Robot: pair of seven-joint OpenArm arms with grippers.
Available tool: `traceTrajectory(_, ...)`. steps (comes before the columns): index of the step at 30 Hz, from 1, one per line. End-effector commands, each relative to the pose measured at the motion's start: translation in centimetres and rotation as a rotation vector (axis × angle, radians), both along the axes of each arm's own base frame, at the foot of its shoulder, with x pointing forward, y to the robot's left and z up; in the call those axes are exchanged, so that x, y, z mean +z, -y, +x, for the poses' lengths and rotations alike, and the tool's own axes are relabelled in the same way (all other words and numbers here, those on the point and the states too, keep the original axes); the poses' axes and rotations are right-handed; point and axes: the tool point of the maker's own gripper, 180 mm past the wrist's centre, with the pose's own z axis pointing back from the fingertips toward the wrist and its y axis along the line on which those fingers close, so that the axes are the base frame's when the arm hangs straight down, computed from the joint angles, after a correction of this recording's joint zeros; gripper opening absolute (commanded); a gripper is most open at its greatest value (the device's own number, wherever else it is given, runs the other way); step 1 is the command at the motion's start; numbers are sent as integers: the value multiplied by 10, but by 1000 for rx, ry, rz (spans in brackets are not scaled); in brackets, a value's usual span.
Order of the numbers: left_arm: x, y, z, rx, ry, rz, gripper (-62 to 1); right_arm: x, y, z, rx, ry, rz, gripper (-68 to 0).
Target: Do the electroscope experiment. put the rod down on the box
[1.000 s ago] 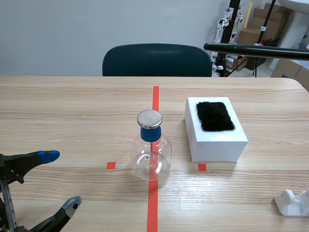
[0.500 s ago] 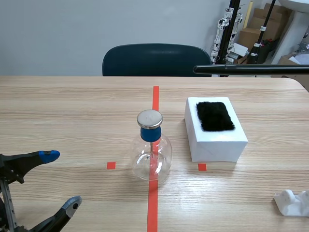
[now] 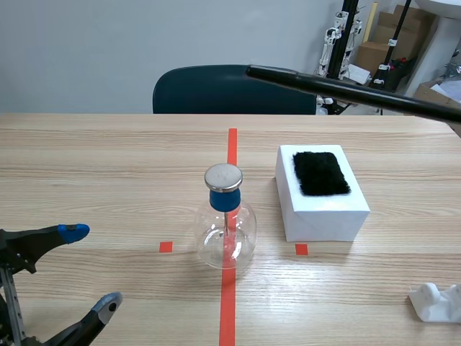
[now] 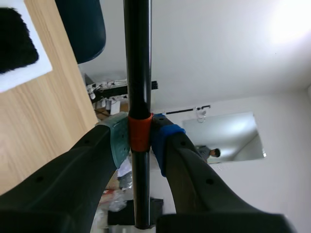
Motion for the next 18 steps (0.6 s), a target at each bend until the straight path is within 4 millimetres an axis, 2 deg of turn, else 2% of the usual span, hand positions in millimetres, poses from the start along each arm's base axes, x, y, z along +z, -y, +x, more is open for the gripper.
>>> traceTrajectory(1, 8, -3, 4, 7, 28, -17, 14, 7, 0, 3, -36, 20, 52, -677)
traceTrajectory(8, 8, -3, 4, 7, 28, -17, 14, -11, 20, 8, -213, -81, 232, -677)
traceTrajectory(14, 8, -3, 4, 7, 28, -17, 14, -37, 50, 17, -387, -281, 401, -677)
traceTrajectory(18, 8, -3, 4, 7, 28, -17, 14, -44, 68, 29, -508, -377, 531, -678)
